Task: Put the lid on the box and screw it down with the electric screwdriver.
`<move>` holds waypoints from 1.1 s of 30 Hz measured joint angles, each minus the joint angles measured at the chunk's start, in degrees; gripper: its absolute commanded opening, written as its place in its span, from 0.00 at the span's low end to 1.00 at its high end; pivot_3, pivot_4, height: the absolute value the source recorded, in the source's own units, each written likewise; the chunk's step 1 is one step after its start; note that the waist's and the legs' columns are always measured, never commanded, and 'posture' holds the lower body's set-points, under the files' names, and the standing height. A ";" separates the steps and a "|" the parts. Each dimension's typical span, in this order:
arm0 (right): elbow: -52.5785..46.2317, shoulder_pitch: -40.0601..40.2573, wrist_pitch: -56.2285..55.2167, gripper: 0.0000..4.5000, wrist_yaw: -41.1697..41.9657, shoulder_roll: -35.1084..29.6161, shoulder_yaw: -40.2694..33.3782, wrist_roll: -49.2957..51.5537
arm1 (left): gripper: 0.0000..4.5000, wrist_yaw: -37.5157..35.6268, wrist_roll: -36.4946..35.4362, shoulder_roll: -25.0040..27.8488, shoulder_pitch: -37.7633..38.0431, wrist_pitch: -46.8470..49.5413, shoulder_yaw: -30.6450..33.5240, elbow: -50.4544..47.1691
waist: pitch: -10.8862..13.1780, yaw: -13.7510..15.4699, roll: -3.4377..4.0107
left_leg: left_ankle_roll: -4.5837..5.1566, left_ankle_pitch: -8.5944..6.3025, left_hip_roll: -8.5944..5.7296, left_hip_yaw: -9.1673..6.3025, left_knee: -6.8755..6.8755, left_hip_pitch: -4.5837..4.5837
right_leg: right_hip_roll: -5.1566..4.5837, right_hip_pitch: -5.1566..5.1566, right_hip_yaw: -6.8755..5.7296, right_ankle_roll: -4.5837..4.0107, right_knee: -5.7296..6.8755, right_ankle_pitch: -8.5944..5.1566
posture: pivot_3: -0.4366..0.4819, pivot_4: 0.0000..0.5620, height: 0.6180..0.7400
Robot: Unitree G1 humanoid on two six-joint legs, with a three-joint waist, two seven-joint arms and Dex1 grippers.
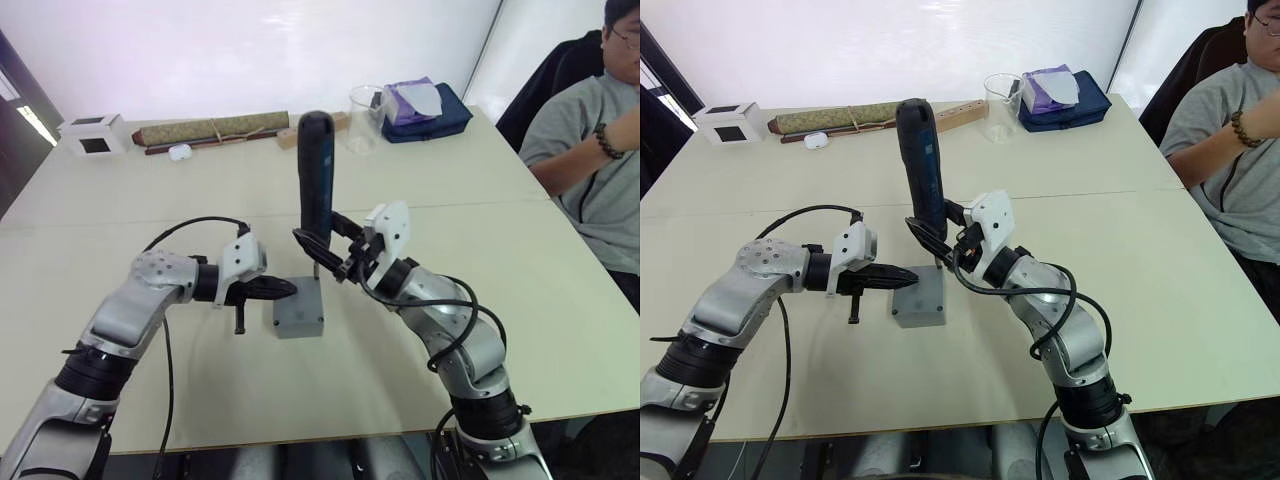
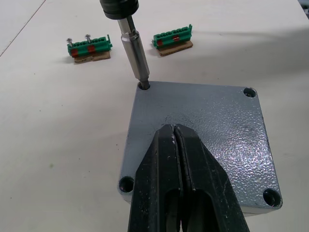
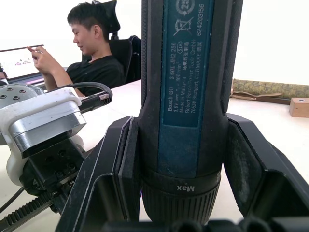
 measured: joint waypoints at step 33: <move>1.61 0.83 -4.99 0.46 2.09 -0.57 1.26 -2.52 | 0.00 0.17 0.60 -0.41 0.00 0.12 0.00 -0.07 | -0.03 0.01 -0.03 | 0.00 0.00 0.00 0.00 0.01 0.10 | 0.00 0.10 0.00 0.00 0.00 0.00 | 0.48 0.27 0.97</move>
